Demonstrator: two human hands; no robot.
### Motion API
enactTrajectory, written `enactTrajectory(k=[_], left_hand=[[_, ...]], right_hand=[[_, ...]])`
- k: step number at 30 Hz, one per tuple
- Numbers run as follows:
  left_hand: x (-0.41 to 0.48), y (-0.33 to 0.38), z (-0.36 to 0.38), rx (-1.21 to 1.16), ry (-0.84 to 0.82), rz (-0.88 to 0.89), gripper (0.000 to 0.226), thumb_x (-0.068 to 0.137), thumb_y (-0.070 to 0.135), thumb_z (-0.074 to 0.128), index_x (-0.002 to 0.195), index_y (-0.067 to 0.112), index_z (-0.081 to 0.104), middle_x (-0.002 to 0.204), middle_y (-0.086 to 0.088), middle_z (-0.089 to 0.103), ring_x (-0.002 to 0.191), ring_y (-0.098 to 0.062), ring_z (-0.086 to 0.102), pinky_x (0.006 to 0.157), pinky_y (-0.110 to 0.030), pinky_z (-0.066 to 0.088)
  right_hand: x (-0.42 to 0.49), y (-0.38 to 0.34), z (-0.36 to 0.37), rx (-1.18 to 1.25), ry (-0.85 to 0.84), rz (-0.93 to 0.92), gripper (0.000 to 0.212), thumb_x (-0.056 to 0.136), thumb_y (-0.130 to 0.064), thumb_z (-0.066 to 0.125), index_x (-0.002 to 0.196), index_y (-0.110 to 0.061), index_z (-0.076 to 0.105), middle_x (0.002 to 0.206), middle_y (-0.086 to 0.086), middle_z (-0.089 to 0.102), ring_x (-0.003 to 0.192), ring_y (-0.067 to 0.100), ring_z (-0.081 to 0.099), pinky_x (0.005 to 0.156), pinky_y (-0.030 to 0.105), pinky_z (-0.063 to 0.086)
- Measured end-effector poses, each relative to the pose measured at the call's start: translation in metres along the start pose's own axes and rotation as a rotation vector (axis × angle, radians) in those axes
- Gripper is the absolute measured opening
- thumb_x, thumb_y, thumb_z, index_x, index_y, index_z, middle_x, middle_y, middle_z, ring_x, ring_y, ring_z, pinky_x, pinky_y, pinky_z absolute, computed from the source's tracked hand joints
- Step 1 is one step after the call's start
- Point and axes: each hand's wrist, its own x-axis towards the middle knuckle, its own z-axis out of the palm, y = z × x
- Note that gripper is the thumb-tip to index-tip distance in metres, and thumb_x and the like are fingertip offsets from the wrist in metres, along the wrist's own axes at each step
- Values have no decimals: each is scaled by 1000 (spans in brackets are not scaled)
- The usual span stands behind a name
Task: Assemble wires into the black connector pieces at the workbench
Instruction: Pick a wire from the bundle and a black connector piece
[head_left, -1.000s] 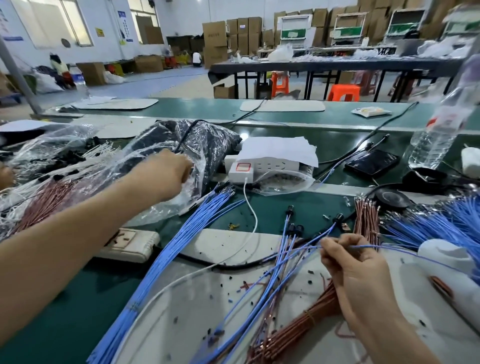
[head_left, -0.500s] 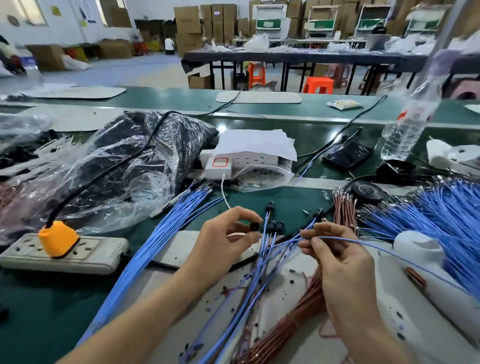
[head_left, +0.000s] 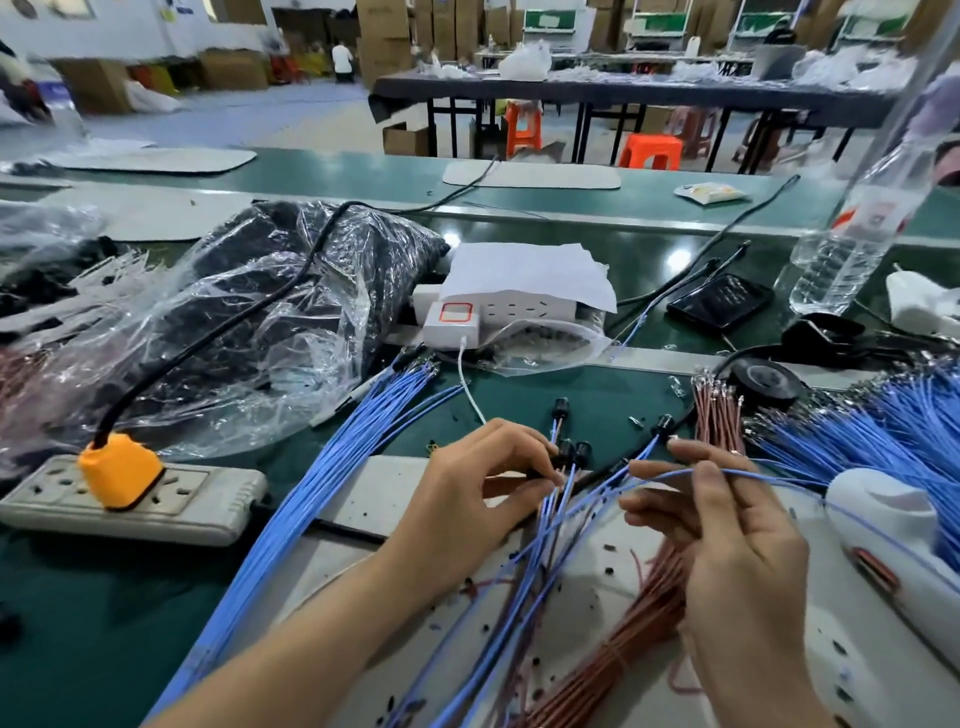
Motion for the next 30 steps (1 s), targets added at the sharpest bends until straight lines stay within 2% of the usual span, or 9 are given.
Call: enactTrajectory(k=[3,6,10,12,15,20,25,30], left_hand=[[0,1,2,48,-68,-48,28,86,-4,64,97,22,58,102,-2,61,94,-13,68,83,-22,53],[0,2,2,105,-78,-11,31,87,-9,59,112,8,63,112,-5,55,99,-8,66,87,-19,51],[1,4,0,204,-54,50,26,86,-12,56,106,2,67,121,-6,52,95,-2,62,84,-11,45],[1,5,0,209,-46,48,24,87,-11,57,104,3,67,118,-5,52,98,-7,62,83,-13,46],[1,5,0,204,-16,27,21,88,-6,60,104,6,68,105,0,53,89,-8,61,81,-22,51],[-1,6,0,100,-25,-31,20,88,-3,62,100,13,65,103,2,60,96,-8,66,86,-21,53],[0,7,0,84,-16,-24,24,85,-3,66,98,17,62,100,0,65,93,-4,66,85,-15,50],[1,7,2,154,-24,37,17,83,-4,67,97,6,65,96,-5,61,88,-8,63,88,-18,49]], right_hand=[[0,-4,-2,-39,32,-54,23,100,-10,44,105,-20,64,78,3,71,66,15,66,66,19,55],[-1,-5,-2,-71,24,-118,25,100,-12,45,106,-24,66,82,1,71,71,14,64,71,21,54],[-9,-7,3,-4,-49,-226,26,103,-20,36,103,-17,62,89,10,72,74,25,69,70,27,56],[-11,-7,5,7,-93,-256,26,100,-29,37,103,-17,61,90,10,71,77,27,70,72,28,56],[-14,-6,7,-9,-156,-321,30,100,-42,39,100,-23,63,92,5,71,82,26,69,76,27,55],[-20,-6,8,0,-240,-412,28,101,-40,39,101,-29,65,95,6,67,86,29,67,78,31,53],[-19,-6,6,12,-266,-444,27,101,-40,40,100,-30,65,98,3,67,88,32,64,81,38,51],[-20,-5,4,-5,-283,-514,25,102,-37,39,100,-33,63,98,2,66,89,36,62,79,48,48]])
